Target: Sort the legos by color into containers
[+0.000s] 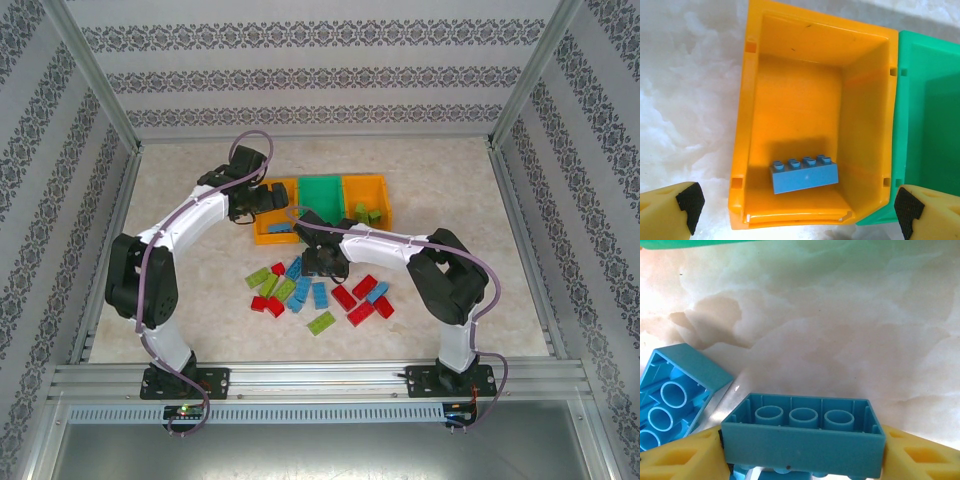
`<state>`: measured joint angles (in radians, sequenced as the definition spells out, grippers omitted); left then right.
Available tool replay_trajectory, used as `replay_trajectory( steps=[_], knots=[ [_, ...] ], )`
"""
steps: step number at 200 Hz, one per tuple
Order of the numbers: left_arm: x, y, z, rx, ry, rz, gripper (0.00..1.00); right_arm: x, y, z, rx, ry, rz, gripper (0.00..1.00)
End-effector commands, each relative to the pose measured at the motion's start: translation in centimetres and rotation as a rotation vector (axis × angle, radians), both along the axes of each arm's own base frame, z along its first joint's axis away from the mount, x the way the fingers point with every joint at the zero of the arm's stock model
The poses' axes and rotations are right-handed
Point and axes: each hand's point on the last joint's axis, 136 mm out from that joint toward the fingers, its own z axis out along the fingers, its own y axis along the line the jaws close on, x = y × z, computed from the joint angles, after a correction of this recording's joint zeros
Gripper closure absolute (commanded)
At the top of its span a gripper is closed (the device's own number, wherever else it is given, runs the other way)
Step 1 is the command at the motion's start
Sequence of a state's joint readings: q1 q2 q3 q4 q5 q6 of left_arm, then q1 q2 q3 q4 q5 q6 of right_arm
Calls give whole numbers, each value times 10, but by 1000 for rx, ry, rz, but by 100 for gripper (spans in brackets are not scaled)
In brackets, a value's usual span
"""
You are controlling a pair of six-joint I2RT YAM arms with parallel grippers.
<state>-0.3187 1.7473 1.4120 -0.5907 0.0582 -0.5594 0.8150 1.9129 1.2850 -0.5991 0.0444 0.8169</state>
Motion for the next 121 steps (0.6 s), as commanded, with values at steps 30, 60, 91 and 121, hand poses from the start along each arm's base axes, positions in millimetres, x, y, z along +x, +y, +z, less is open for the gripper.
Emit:
replay_trajectory(
  steps=[30,60,91,121],
  knots=[
    [-18,32,17,64,-38,47,1,33,20,71,94,-146,75,35],
    [-38,53,9,83,-33,98,1,58,43,97,245,-197,81,35],
    [-61,68,-4,93,5,123,1,88,58,108,292,-213,78,36],
    [-77,74,-16,101,42,132,1,114,76,118,339,-229,83,35]
  ],
)
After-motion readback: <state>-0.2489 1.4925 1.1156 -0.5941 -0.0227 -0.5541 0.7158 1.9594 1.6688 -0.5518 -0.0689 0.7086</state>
